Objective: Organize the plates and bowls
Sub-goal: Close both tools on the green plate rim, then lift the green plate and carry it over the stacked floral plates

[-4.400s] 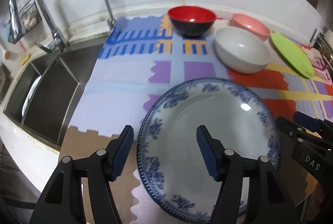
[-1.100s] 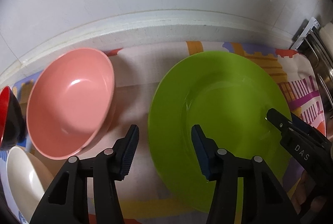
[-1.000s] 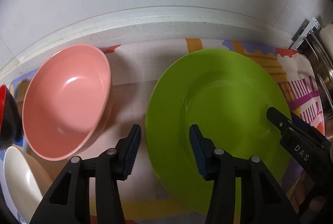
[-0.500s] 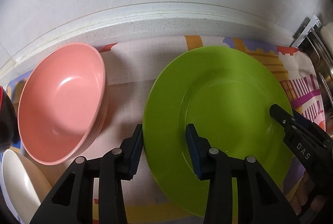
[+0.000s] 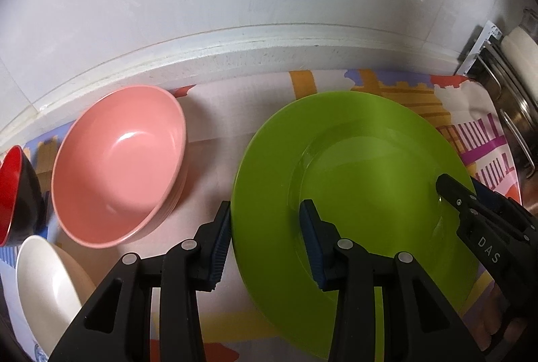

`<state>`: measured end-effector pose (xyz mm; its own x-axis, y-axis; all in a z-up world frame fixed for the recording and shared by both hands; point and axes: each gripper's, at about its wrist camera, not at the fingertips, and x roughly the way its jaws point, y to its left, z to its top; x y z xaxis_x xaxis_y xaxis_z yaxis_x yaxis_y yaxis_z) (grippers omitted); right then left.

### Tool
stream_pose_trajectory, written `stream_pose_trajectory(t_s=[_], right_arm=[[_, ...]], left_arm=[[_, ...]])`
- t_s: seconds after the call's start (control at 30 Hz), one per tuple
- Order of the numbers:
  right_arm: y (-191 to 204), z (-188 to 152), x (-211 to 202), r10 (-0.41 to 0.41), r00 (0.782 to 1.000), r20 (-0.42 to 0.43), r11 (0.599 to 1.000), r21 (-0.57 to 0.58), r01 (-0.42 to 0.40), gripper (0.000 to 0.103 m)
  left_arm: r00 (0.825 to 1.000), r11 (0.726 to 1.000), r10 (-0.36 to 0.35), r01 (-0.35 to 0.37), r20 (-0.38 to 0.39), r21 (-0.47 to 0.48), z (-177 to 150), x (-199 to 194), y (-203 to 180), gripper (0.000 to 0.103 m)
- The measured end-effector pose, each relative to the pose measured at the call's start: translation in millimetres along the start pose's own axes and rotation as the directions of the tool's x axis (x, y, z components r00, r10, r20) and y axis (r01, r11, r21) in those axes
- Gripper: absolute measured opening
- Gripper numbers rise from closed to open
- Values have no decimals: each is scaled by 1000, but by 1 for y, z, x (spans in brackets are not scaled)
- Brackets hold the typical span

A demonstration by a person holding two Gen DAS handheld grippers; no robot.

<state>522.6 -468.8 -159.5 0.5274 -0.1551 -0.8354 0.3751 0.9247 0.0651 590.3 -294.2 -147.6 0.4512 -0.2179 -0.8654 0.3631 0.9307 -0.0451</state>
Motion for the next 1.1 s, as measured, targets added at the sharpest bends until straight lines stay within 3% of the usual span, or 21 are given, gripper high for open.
stream_pose_trajectory(t_s=[1.1], right_arm=[[56,-37,-122,19,993,117,996,-94,-8,43]], left_arm=[[987,998,17,-6,161,-68,-61,-128,56,40]])
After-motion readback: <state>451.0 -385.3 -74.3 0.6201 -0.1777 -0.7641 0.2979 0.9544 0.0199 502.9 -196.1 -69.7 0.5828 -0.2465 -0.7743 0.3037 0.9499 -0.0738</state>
